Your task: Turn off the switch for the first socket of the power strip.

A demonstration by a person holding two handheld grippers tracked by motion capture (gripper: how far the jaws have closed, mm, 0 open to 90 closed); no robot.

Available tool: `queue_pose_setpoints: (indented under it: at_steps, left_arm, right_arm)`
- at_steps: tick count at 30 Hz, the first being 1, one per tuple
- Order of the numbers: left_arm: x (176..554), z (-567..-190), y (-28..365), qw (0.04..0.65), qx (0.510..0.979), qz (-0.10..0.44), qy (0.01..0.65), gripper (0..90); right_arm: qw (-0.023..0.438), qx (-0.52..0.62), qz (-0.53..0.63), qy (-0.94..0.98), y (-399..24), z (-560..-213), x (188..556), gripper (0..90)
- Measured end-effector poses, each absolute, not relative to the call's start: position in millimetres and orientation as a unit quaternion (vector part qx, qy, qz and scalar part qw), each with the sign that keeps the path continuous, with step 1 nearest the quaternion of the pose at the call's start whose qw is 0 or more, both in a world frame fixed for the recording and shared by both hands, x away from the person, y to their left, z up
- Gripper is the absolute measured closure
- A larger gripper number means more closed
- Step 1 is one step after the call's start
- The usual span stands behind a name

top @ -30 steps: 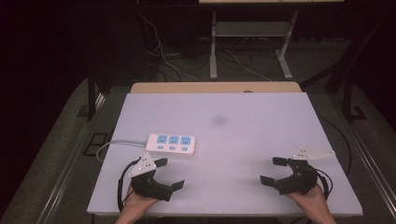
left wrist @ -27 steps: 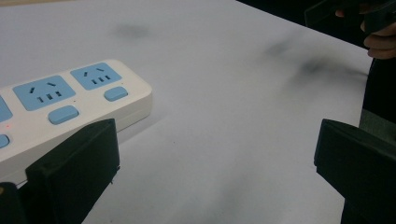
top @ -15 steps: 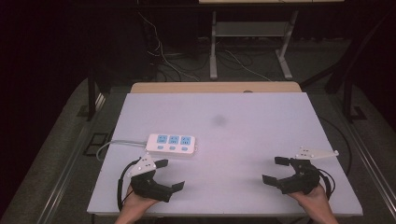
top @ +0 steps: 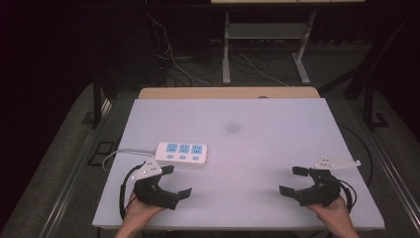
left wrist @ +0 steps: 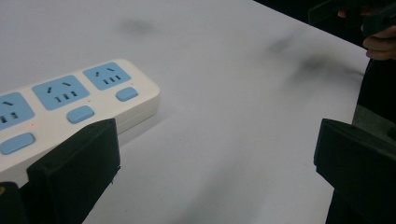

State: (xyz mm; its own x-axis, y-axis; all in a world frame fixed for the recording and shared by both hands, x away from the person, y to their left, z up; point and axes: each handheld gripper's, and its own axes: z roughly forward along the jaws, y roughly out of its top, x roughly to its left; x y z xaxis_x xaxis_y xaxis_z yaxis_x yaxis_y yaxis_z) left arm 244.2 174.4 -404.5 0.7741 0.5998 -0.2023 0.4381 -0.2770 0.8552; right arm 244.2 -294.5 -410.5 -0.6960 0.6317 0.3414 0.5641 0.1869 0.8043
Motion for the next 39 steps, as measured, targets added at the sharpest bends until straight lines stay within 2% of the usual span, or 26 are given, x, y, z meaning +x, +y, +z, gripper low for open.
queue_pose_setpoints:
  at_steps: [39]
  left_arm:
    - [287.2,-368.3,201.7,0.457,0.819,0.080,0.337,0.1]
  right_arm:
    - [0.036,0.391,0.500,0.772,-295.6,-411.5,242.0,0.4]
